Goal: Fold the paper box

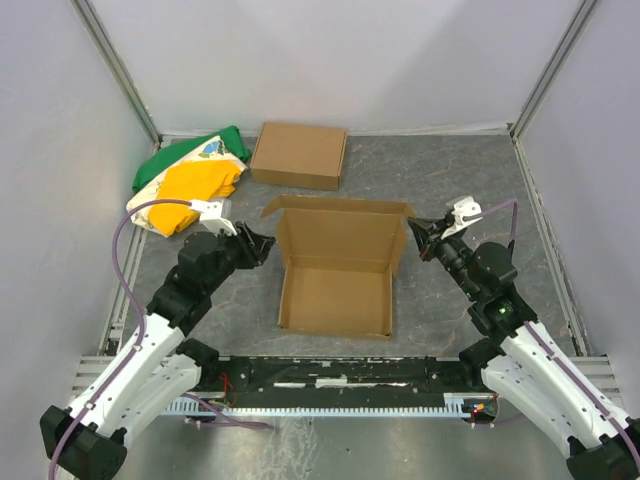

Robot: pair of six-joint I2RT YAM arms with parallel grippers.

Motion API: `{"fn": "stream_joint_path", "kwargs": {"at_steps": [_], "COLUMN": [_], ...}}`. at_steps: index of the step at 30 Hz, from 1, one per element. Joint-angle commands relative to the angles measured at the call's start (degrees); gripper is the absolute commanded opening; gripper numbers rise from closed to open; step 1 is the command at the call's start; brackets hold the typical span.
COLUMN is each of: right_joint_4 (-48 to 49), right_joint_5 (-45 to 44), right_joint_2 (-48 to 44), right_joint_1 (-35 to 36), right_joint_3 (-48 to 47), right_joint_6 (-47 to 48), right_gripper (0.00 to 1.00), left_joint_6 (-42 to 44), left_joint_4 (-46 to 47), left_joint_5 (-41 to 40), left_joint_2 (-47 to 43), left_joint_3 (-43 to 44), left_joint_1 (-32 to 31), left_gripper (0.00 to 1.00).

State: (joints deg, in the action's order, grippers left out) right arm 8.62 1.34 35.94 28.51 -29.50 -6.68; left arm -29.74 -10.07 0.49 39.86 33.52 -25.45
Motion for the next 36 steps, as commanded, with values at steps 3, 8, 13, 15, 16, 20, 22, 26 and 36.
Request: {"fn": "stream_joint_path", "kwargs": {"at_steps": [3,8,13,15,16,20,22,26,36], "right_joint_4": [2.2,-2.2,-6.2,-7.7,-8.3,-8.4,-8.4,-7.7,-5.8], "right_joint_5": [3.8,5.1,5.1,5.2,5.5,6.3,6.8,8.3,9.7], "right_joint_2": [-1.9,-8.1,-13.7,-15.0,-15.5,-15.7,-14.8,-12.6,-5.7], "right_joint_1": [0.3,0.4,0.5,0.5,0.5,0.6,0.5,0.5,0.6], "right_joint_3": [1.4,4.1,6.6,7.0,7.2,7.5,7.1,6.4,1.1], "right_joint_6": [-3.8,-6.9,-9.0,-9.7,-10.1,-11.5,-12.0,-13.3,-15.8], "right_gripper": [0.08,0.08,0.08,0.07,0.08,0.08,0.08,0.08,0.09], "left_joint_6": [-5.1,-6.9,-8.0,-9.0,-9.6,-11.5,-11.9,-12.5,-13.2], "left_joint_4": [2.1,0.1,-2.3,-2.5,-2.4,-1.2,-0.5,0.7,2.7], "left_joint_5": [-3.0,-6.5,-6.3,-5.9,-5.6,-4.0,-3.6,-2.8,-1.7], "left_joint_2": [-3.4,-7.3,-9.6,-10.7,-11.4,-11.8,-11.3,-10.2,-7.4], "left_joint_3": [-2.6,-4.9,-7.2,-8.1,-8.5,-9.4,-9.4,-8.4,-6.2], "left_joint_1": [-5.4,-9.4,-10.3,-10.5,-10.5,-10.8,-11.1,-11.3,-12.6], "left_gripper": [0.44,0.43,0.43,0.43,0.43,0.42,0.42,0.42,0.42]}}
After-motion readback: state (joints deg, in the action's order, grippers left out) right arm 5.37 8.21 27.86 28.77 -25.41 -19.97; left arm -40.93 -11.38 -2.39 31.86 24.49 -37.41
